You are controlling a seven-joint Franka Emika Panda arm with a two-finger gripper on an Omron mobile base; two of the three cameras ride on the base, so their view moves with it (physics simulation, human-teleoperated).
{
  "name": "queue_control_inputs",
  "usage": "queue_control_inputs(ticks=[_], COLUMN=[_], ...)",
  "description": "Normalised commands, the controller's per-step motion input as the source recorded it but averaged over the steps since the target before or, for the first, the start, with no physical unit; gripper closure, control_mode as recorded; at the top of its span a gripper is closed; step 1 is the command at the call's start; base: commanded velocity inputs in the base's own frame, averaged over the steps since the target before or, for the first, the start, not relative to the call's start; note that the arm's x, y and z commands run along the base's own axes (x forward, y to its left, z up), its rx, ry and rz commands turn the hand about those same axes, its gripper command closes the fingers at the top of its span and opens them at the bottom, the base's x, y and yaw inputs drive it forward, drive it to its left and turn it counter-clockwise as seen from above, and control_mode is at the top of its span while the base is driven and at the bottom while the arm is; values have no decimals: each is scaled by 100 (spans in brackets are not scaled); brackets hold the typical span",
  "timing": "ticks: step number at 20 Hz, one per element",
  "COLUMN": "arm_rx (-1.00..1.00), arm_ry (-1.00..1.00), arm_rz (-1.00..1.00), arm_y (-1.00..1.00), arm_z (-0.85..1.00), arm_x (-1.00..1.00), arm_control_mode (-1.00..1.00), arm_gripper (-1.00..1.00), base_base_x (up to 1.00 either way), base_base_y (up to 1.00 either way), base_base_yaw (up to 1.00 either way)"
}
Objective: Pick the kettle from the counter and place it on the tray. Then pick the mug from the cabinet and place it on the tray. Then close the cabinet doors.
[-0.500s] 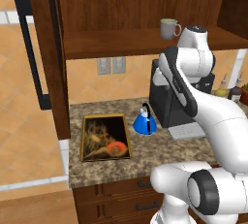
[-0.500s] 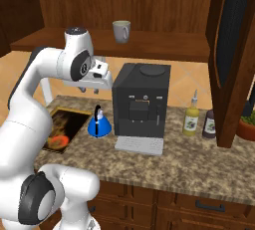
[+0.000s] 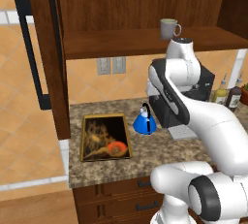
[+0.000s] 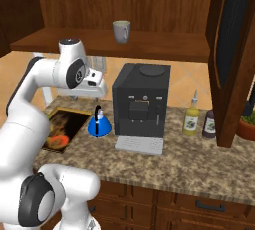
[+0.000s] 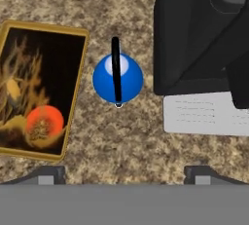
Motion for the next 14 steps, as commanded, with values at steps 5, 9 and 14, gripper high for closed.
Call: queue_control_inputs(ticks=[5,9,14], arm_rx=[0,0,0], arm_ry=[4,0,0], arm_rz=[2,0,0], arm_y=[15,8,0], arm_z=[-61,-51,-31], arm_x=[24,37,22], arm_control_mode=[-100,-100,-100], arm_gripper=[-100,-100,-100], base_base_x=[0,0,0], base_base_y=[0,0,0], base_base_yaw=[0,0,0])
